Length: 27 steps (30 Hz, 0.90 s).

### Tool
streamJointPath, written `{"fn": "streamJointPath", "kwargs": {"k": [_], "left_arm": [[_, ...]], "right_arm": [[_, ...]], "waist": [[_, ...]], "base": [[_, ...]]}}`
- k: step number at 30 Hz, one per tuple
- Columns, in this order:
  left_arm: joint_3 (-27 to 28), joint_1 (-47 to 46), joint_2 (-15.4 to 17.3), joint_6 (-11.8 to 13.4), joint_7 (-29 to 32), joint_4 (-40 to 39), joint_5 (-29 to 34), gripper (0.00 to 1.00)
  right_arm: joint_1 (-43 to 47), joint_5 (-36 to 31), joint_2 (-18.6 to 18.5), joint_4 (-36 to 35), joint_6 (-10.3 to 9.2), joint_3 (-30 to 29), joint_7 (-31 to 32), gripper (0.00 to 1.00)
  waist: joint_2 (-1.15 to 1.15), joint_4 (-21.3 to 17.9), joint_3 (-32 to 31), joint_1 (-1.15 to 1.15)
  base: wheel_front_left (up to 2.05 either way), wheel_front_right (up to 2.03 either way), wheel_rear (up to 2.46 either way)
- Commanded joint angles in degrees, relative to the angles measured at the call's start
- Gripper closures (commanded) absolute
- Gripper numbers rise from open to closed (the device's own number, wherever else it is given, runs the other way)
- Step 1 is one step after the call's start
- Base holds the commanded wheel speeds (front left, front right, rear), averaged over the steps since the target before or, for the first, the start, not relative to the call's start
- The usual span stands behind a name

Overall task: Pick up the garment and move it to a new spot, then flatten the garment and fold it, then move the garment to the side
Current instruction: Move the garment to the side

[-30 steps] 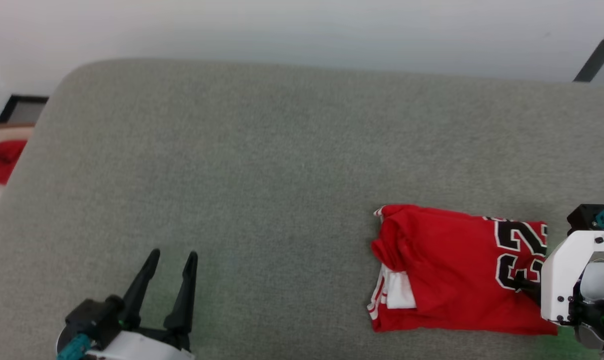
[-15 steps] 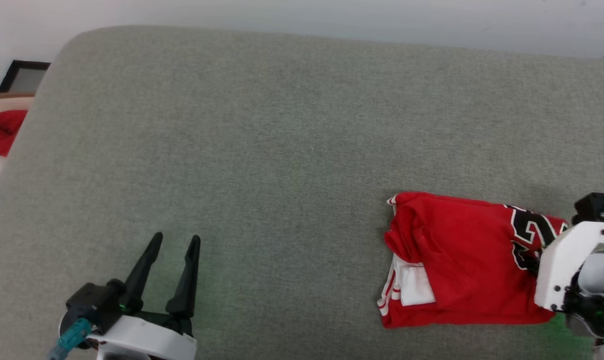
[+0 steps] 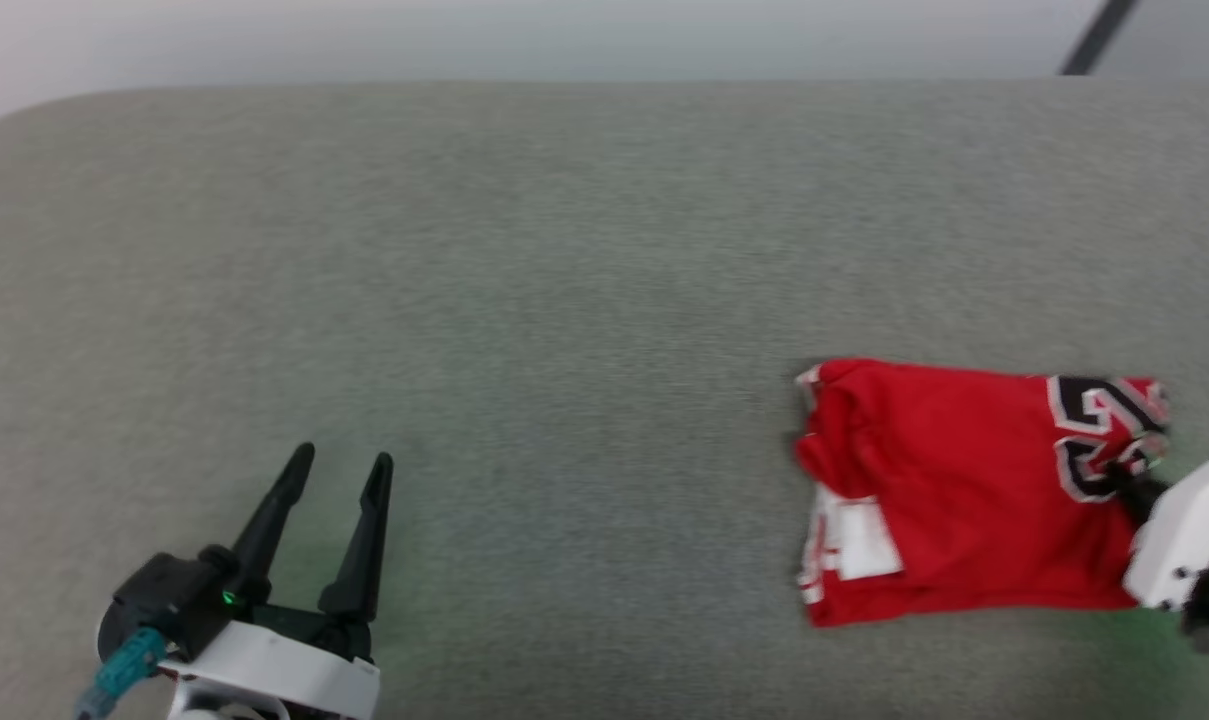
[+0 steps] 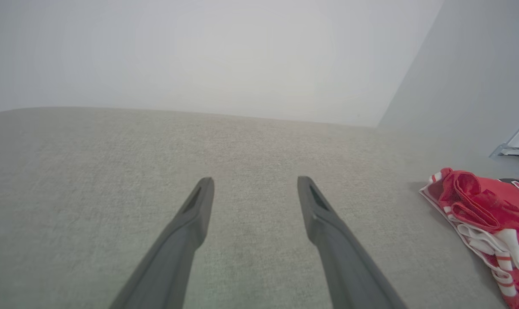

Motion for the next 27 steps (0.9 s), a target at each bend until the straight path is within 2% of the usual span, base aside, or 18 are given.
{"fn": "streamJointPath", "kwargs": {"k": [1, 8, 16, 27], "left_arm": [[0.03, -0.71, 0.53, -0.14, 0.07, -0.61, 0.17, 0.00], [-0.88, -3.44, 2.93, -0.14, 0.08, -3.42, 0.62, 0.00], [-2.45, -8.59, 5.81, -0.14, 0.08, -7.76, 1.56, 0.00], [-3.55, -12.35, 8.96, -0.14, 0.07, -13.60, 4.28, 0.00]], "right_arm": [[-0.32, 0.64, -1.07, -0.54, -0.06, -1.09, -1.18, 1.00], [-3.42, -1.73, -3.51, -0.72, -0.06, -6.98, -4.47, 1.00], [-7.70, -5.05, -4.63, -0.51, -0.06, -13.90, -6.51, 1.00], [-14.60, -13.01, -7.99, 2.91, -0.06, -16.93, -10.65, 1.00]], "waist": [[0.00, -3.97, 0.72, 0.00], [0.00, -7.18, 4.00, 0.00], [0.00, -8.29, 9.08, 0.00], [0.00, -8.67, 14.59, 0.00]], "base": [[0.00, 0.00, 0.00], [0.00, 0.00, 0.00], [0.00, 0.00, 0.00], [0.00, 0.00, 0.00]]}}
